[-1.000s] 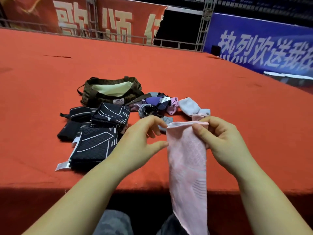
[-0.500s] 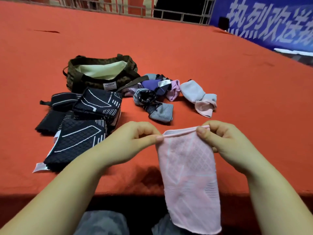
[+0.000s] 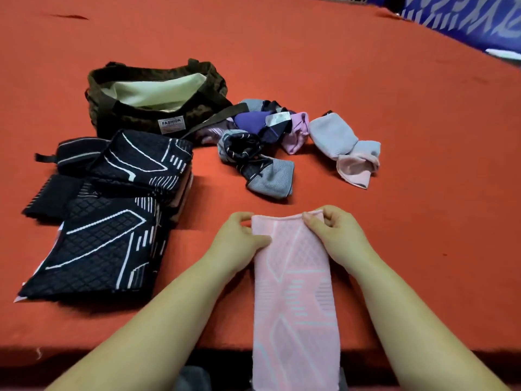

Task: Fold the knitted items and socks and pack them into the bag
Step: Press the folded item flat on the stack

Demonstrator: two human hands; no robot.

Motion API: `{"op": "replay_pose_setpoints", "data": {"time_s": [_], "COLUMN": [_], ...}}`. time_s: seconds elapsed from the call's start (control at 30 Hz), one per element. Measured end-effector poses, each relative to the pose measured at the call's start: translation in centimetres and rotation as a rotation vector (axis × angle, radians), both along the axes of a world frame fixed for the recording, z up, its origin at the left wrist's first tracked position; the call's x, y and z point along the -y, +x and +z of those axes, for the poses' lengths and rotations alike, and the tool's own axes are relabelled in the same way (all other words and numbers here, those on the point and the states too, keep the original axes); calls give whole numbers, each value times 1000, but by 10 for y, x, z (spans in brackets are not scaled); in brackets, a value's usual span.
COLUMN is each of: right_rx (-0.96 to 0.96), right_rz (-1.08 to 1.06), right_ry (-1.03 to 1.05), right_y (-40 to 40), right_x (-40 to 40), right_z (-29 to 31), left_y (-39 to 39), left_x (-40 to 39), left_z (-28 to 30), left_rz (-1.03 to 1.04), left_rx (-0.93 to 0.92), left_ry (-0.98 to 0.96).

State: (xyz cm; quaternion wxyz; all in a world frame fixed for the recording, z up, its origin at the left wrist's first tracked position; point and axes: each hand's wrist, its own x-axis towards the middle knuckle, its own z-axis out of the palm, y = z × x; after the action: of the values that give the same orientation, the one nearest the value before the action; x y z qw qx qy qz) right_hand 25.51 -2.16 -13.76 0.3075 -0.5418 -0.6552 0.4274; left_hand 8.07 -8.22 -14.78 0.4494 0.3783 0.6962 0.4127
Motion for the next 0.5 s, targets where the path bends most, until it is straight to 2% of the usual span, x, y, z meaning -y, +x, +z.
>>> {"op": "replay_pose_setpoints", "data": {"time_s": [0.1,0.17,0.23,0.33,0.43,0.5], "right_rx": [-60,-149,-189,-15,140,106], "right_rz": [-88,-106,-77,36,172,213], "right_ry": [54,-21,-180,-365,-442,-432], "right_y": [0,-1,-2,5,16,19], "right_x": [-2,-4,-3,0,6,11], "right_z": [-3,0,2,2,-4,-7], "left_y": [1,1,0,-4,-12,-15], "left_x": [-10,-16,-19,-13,1,7], "left_z": [0,1,2,7,3,2], "left_rz": [74,100,78,-35,-290,-414], "left_rx": [34,131,242,334,188,84], "left_ry": [102,108,33,-167,-219,-198]}}
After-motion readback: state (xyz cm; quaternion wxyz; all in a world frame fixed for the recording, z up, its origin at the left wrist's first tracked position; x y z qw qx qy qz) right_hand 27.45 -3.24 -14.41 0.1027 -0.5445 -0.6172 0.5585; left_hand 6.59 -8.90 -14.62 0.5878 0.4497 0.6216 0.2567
